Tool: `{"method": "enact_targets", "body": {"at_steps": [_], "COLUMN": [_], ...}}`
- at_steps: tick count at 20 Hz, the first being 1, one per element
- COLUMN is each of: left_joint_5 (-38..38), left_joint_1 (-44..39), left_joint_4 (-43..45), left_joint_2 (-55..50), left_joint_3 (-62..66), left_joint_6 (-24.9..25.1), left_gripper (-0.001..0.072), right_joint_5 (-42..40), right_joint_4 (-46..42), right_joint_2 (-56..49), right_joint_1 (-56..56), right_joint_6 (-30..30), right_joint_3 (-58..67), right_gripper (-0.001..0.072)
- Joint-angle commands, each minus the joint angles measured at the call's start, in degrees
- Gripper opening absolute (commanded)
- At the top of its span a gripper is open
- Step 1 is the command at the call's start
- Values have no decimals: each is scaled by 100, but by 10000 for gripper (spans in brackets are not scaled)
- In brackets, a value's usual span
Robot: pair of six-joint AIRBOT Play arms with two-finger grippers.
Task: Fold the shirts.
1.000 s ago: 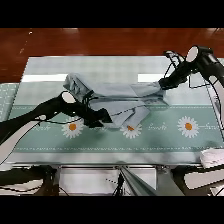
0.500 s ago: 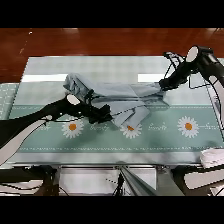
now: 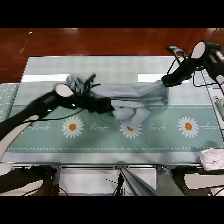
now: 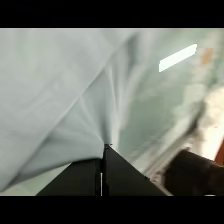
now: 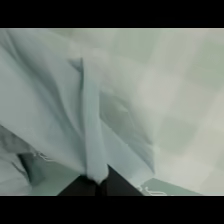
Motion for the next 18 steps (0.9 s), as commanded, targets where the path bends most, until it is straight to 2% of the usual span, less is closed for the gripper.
{"method": "enact_targets", "body": {"at_steps": [1,3,6,8,10,14,18], "left_joint_5": [-151,-142,-197,-450,-702,-964,-977], "left_joint_1": [391,1054,2229,2922,3410,3521,3510], "left_joint_4": [164,852,2063,2334,2352,2179,1174], "left_joint_2": [1617,2667,3663,3963,4081,4107,4107], "left_joint_3": [789,1593,2721,3305,3724,4350,4813], "left_joint_6": [413,240,-313,-304,-243,-243,-179], "left_gripper": [21,21,21,21,21,21,21], "right_joint_5": [-581,-1060,-2028,-2782,-3187,-2826,-1965], "right_joint_4": [-177,-310,-269,-212,-238,-621,-667], "right_joint_2": [844,1620,2962,3812,4481,5287,5429], "right_joint_1": [-4,-4,-2,-2,-2,-2,-2], "right_joint_6": [11,48,258,647,787,1019,1093], "right_joint_3": [13,15,13,15,13,13,13], "right_gripper": [26,26,26,26,26,26,26]}}
